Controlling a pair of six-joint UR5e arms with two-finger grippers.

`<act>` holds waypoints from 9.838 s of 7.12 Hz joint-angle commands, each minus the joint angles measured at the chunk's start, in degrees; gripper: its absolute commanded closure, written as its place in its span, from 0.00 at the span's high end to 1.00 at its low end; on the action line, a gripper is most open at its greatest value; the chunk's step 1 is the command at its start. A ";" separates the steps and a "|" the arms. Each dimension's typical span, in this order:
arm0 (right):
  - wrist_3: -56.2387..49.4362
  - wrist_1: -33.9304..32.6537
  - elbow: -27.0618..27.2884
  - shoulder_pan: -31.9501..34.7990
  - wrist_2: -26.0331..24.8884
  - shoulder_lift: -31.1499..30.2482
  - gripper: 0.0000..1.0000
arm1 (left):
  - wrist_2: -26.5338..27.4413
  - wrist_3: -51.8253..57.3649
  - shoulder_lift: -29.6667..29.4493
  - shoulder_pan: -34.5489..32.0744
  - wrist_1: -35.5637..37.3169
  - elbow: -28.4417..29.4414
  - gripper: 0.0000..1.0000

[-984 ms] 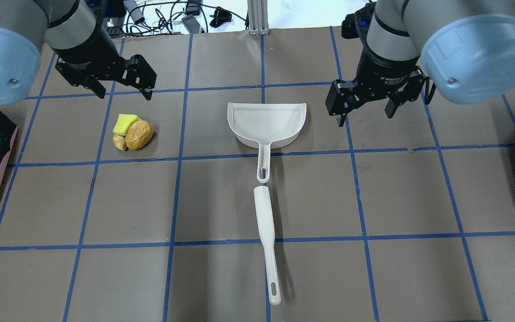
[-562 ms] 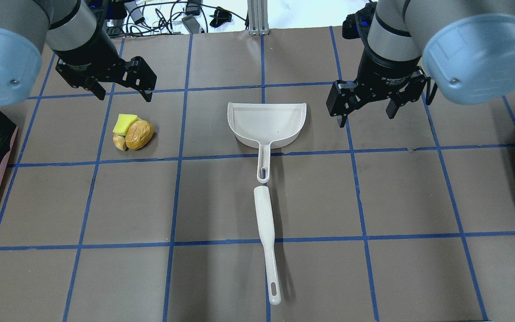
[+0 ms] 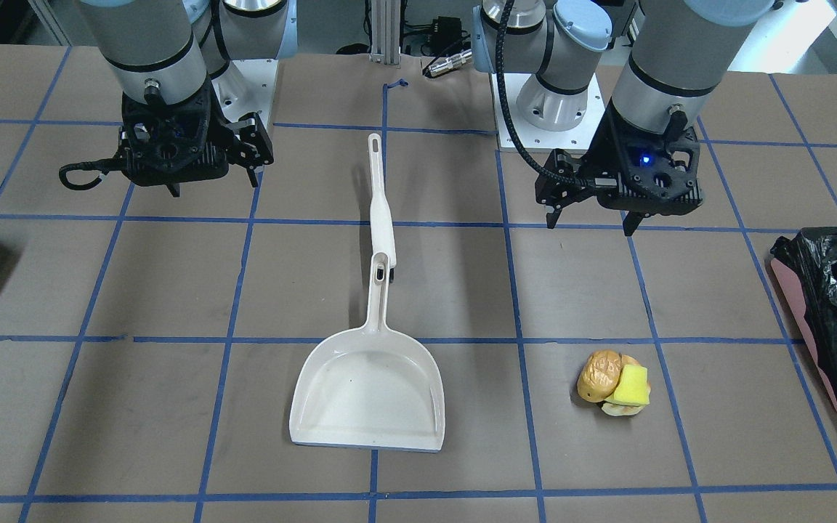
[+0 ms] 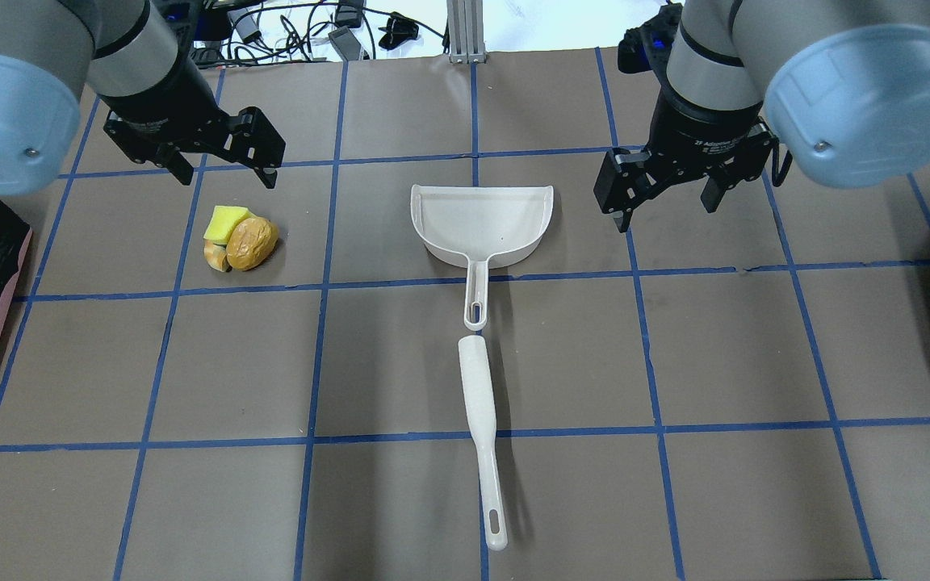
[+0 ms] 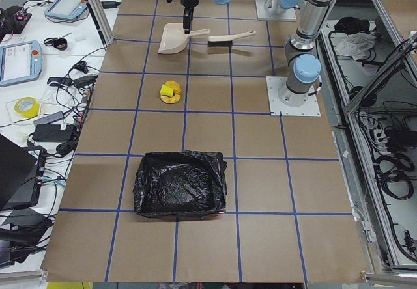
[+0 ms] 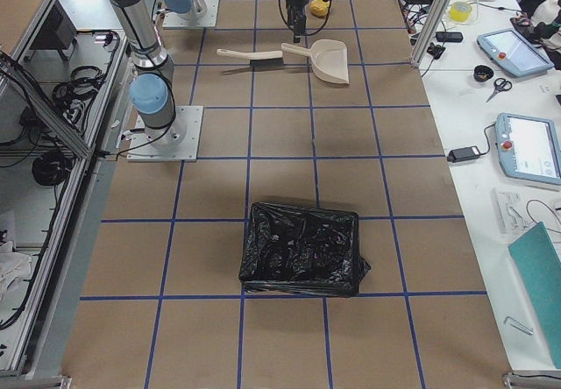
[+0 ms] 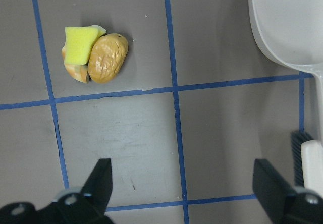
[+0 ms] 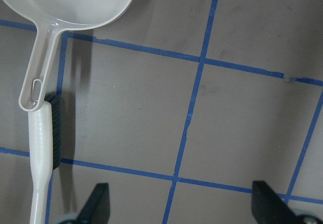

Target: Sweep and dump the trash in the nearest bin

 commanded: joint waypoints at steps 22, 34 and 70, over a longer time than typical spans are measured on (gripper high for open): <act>22.71 -27.03 31.03 24.18 6.23 -0.56 0.94 | -5.23 -11.40 -29.71 -22.13 12.62 7.22 1.00; 28.25 -31.55 32.87 30.16 5.79 3.68 0.00 | -6.02 -12.19 -27.08 -24.16 6.00 4.84 0.00; 50.13 -5.79 -47.89 35.26 13.70 53.69 0.00 | 3.82 115.87 -30.06 33.76 18.04 7.30 0.00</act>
